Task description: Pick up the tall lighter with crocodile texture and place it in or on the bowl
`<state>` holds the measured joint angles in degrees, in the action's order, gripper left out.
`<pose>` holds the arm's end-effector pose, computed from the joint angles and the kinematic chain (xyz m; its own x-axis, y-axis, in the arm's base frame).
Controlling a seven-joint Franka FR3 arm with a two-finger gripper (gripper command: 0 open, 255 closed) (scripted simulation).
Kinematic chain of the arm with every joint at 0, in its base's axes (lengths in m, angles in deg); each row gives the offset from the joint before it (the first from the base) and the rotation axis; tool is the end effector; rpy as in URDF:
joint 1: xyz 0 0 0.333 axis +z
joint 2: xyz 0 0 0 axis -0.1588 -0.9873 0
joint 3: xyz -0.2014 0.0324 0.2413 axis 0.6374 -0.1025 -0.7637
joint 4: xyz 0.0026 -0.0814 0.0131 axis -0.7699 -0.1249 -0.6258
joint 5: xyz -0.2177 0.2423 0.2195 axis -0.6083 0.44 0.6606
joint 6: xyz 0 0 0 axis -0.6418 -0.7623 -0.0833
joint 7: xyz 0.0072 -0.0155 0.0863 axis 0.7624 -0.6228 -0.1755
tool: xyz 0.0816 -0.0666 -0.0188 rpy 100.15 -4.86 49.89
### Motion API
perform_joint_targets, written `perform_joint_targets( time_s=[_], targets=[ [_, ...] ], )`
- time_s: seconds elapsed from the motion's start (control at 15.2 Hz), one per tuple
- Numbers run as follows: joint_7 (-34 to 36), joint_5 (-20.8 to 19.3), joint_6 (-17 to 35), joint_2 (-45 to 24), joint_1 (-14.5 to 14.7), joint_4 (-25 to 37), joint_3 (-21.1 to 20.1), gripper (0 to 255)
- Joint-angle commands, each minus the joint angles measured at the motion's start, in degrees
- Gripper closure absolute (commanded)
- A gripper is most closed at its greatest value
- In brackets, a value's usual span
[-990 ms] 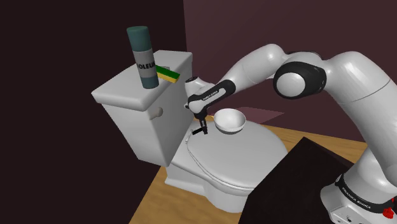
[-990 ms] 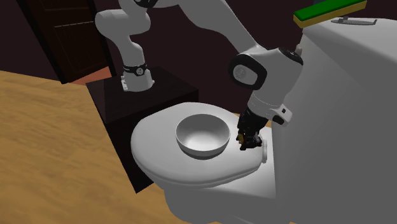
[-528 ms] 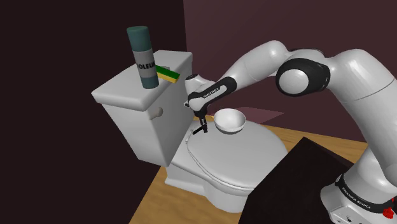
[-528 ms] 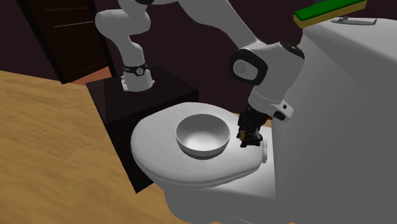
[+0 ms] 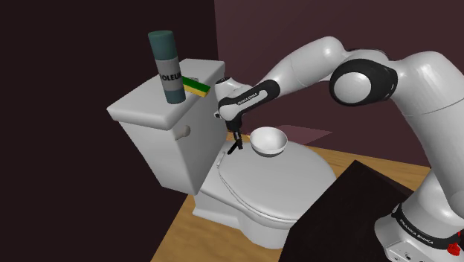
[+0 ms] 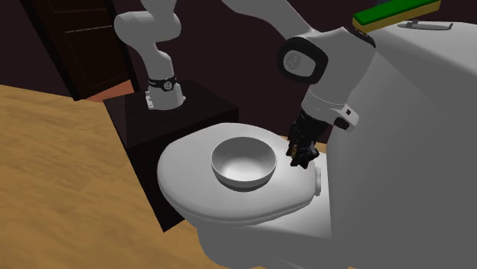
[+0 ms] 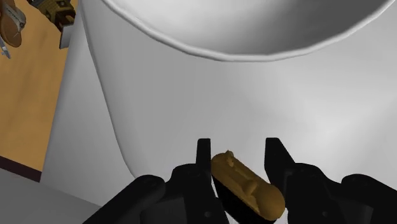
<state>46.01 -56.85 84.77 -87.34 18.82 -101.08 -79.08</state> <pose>0.6914 0.1452 0.1954 0.4886 0.8537 -0.1805 0.8538 -0.5104 -0.1030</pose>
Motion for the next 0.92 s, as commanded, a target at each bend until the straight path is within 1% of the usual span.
perform_joint_targets(
  time_s=[0.0, 0.86],
  targets=[
    [-0.08, 0.06, 2.48, 1.35, 0.0, 0.56, -0.27, 255],
    [-0.49, 0.25, -4.23, 6.62, -0.39, 2.0, -0.96, 255]
  ],
)
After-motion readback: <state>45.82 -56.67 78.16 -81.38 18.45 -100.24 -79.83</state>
